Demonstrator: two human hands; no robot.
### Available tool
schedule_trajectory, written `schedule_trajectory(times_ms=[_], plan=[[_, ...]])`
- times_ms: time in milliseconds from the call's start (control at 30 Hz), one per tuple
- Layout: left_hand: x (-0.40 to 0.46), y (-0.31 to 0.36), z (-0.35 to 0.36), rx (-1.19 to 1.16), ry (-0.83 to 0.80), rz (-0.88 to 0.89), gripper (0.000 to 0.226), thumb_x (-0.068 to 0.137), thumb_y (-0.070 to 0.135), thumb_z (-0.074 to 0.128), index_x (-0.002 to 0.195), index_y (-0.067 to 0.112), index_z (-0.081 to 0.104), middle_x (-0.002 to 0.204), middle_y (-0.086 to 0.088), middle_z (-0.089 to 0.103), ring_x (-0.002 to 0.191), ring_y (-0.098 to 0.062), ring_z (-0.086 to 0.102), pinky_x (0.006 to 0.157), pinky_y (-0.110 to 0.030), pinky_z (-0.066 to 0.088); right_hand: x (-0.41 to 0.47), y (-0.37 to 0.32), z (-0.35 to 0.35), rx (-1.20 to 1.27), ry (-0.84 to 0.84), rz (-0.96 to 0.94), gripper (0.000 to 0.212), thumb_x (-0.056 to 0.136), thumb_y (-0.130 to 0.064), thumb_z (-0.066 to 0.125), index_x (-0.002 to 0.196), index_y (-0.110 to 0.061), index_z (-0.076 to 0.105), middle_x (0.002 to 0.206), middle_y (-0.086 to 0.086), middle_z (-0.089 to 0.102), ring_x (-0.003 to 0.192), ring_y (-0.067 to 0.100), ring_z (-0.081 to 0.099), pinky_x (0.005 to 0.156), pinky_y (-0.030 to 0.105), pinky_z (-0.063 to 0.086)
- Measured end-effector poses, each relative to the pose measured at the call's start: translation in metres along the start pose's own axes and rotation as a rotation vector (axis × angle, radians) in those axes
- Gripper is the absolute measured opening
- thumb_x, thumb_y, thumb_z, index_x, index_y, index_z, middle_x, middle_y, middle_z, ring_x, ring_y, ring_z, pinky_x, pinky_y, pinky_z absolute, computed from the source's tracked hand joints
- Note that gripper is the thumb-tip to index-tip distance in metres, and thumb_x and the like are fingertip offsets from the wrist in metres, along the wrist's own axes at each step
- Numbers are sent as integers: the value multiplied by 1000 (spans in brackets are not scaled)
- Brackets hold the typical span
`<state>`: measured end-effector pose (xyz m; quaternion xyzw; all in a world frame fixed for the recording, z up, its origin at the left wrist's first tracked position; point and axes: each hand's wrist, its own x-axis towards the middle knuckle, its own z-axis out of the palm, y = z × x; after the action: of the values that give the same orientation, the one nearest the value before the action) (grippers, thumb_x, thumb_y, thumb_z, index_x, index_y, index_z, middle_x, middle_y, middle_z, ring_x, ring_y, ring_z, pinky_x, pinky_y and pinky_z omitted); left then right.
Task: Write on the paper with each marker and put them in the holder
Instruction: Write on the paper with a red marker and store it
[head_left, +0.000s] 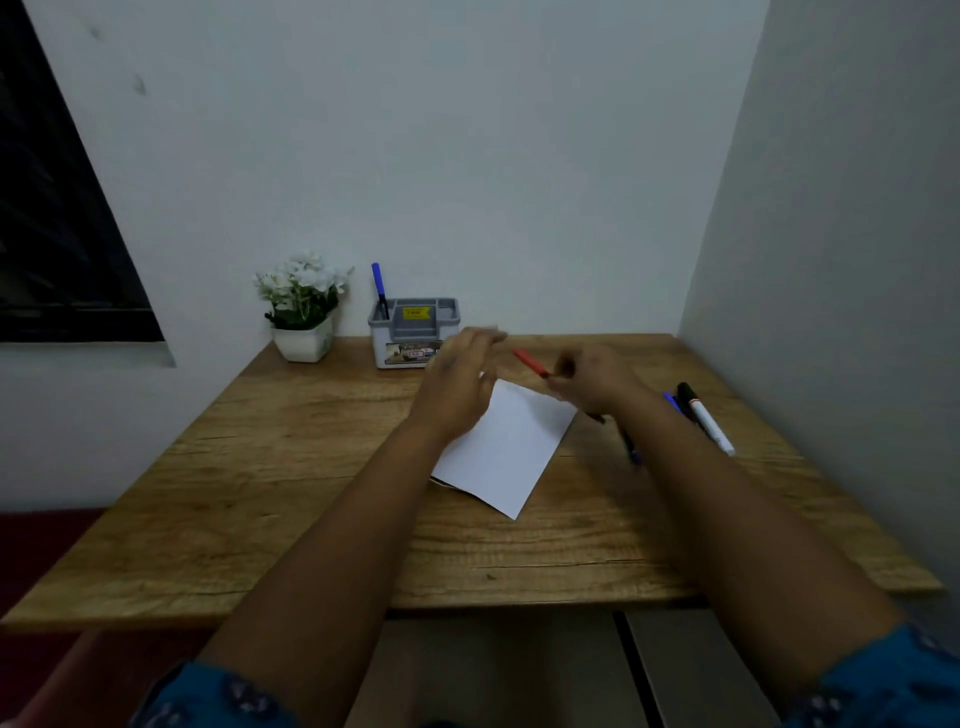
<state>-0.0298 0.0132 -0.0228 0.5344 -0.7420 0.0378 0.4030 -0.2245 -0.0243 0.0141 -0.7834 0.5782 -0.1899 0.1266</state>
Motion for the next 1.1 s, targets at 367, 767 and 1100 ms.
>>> schedule_trajectory(times_ms=[367, 767, 1100], plan=[[-2, -47, -43, 212, -418, 225, 24, 101, 34, 39, 100, 16, 56, 95, -4, 63, 84, -17, 57, 70, -31, 40, 9, -71, 27, -200, -217, -486, 28, 104, -15, 38, 125, -12, 56, 124, 11, 61, 109, 28, 56, 95, 42, 45], [-15, -110, -69, -379, -394, -515, 24, 73, 33, 81, 94, 29, 70, 89, 7, 69, 87, -6, 62, 80, -30, 46, 42, -45, 42, 1262, -559, -196, 24, 101, -22, 47, 123, -24, 56, 125, -1, 68, 109, 15, 66, 88, 31, 55], [-13, -112, -49, -347, -603, -458, 24, 73, 23, 83, 95, 29, 74, 84, 15, 74, 80, 8, 64, 74, -14, 41, 42, -62, 102, 1000, -350, -151, 39, 91, -42, 64, 73, -7, 71, 56, 10, 57, 45, 13, 46, 51, 24, 41]])
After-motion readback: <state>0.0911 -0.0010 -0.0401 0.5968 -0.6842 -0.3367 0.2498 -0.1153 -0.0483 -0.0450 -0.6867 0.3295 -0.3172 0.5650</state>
